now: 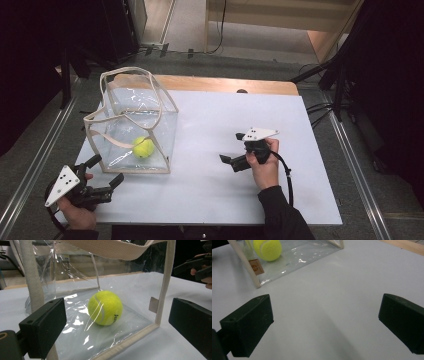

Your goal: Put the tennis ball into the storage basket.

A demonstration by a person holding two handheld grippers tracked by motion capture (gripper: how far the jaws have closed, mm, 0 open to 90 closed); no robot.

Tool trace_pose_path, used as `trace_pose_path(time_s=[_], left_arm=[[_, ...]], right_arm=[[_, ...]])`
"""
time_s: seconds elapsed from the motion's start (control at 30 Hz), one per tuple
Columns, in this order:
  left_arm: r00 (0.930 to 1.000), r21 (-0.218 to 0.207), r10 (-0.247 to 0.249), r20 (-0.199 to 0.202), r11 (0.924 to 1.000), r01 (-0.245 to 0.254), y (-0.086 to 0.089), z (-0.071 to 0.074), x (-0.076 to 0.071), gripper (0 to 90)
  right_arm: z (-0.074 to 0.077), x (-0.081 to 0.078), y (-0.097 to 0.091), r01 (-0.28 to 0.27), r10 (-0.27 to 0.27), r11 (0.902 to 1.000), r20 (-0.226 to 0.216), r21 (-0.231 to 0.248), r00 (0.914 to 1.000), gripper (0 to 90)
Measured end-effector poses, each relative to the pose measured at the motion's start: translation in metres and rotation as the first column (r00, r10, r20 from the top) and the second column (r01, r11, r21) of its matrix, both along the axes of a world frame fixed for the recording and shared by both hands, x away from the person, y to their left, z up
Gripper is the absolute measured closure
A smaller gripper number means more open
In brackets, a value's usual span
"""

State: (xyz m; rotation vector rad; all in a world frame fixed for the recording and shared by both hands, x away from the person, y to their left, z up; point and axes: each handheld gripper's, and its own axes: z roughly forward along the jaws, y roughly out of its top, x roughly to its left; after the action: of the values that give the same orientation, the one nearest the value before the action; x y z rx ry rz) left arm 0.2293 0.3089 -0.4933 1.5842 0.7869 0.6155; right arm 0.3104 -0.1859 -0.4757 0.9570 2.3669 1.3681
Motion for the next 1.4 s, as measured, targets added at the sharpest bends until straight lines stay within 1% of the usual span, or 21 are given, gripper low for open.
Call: trace_pose_path(time_s=[0.07, 0.13, 0.2, 0.37, 0.4, 0.47, 0.53, 0.67, 0.87, 0.9, 1.03, 1.07, 1.17, 1.23, 1.33, 1.4], left_arm=[[1.0, 0.0, 0.0, 0.0, 1.0, 0.0, 0.0, 0.0, 0.0, 1.3], [1.0, 0.001, 0.001, -0.001, 1.0, -0.001, 0.0, 0.0, 0.0, 1.3], [1.0, 0.001, 0.002, -0.001, 1.0, -0.002, 0.0, 0.0, 0.0, 1.3], [1.0, 0.004, 0.001, 0.0, 1.0, -0.001, -0.001, 0.0, 0.0, 1.3], [1.0, 0.011, 0.001, 0.001, 0.9999, -0.001, 0.0, 0.0, 0.0, 1.3], [1.0, 0.014, 0.0, 0.001, 0.9999, 0.0, -0.001, 0.0, 0.0, 1.3], [1.0, 0.017, 0.0, 0.001, 0.9999, 0.0, -0.001, 0.0, 0.0, 1.3], [1.0, 0.023, -0.001, 0.002, 0.9997, 0.001, -0.002, 0.0, 0.001, 1.3], [1.0, 0.036, 0.002, -0.005, 0.9993, -0.002, -0.003, 0.0, 0.001, 1.3], [1.0, 0.038, 0.002, -0.008, 0.9993, -0.002, -0.003, 0.0, 0.001, 1.3], [1.0, 0.036, 0.006, -0.007, 0.9993, -0.005, -0.003, 0.0, 0.001, 1.3], [1.0, 0.036, 0.006, -0.007, 0.9993, -0.006, -0.003, 0.0, 0.001, 1.3], [1.0, 0.04, 0.003, -0.009, 0.9992, -0.003, -0.003, 0.0, 0.001, 1.3], [0.9999, 0.041, 0.007, -0.008, 0.9991, -0.006, -0.003, 0.0, 0.001, 1.3], [0.9999, 0.043, 0.007, -0.009, 0.9991, -0.007, -0.003, 0.0, 0.001, 1.3], [0.9999, 0.043, 0.007, -0.009, 0.9991, -0.007, -0.003, 0.0, 0.001, 1.3]], right_arm=[[-0.001, -0.002, -0.004, 0.005, -0.005, 1.0, 0.006, 0.001, 1.0, 0.0], [-0.002, -0.005, -0.009, 0.019, -0.019, 0.9998, 0.003, 0.005, 0.9998, 0.0], [-0.003, -0.008, -0.014, 0.034, -0.034, 0.9994, 0.015, 0.005, 0.9993, 0.0], [-0.005, -0.015, -0.026, 0.043, -0.043, 0.999, 0.018, 0.012, 0.9989, 0.0], [-0.005, -0.016, -0.028, 0.056, -0.057, 0.9984, 0.021, 0.011, 0.9982, 0.0], [-0.006, -0.018, -0.032, 0.058, -0.059, 0.9981, 0.022, 0.022, 0.998, 0.0], [-0.006, -0.021, -0.036, 0.068, -0.068, 0.9975, 0.023, 0.021, 0.9974, 0.0], [-0.006, -0.027, -0.047, 0.085, -0.086, 0.9958, 0.026, 0.034, 0.996, 0.0], [-0.008, -0.036, -0.067, 0.12, -0.121, 0.9916, 0.034, 0.049, 0.992, 0.0], [-0.008, -0.038, -0.069, 0.129, -0.131, 0.9899, 0.032, 0.059, 0.9908, 0.0], [-0.011, -0.043, -0.081, 0.148, -0.15, 0.9868, 0.034, 0.067, 0.9881, 0.0], [-0.012, -0.045, -0.085, 0.156, -0.159, 0.9848, 0.029, 0.077, 0.9869, 0.0], [-0.015, -0.049, -0.093, 0.17, -0.173, 0.9818, 0.028, 0.085, 0.9846, 0.0], [-0.017, -0.051, -0.098, 0.179, -0.182, 0.9799, 0.034, 0.089, 0.9827, 0.0], [-0.018, -0.055, -0.105, 0.199, -0.202, 0.9751, 0.024, 0.098, 0.9791, 0.0], [-0.019, -0.057, -0.109, 0.204, -0.208, 0.9738, 0.029, 0.1, 0.9777, 0.0]])
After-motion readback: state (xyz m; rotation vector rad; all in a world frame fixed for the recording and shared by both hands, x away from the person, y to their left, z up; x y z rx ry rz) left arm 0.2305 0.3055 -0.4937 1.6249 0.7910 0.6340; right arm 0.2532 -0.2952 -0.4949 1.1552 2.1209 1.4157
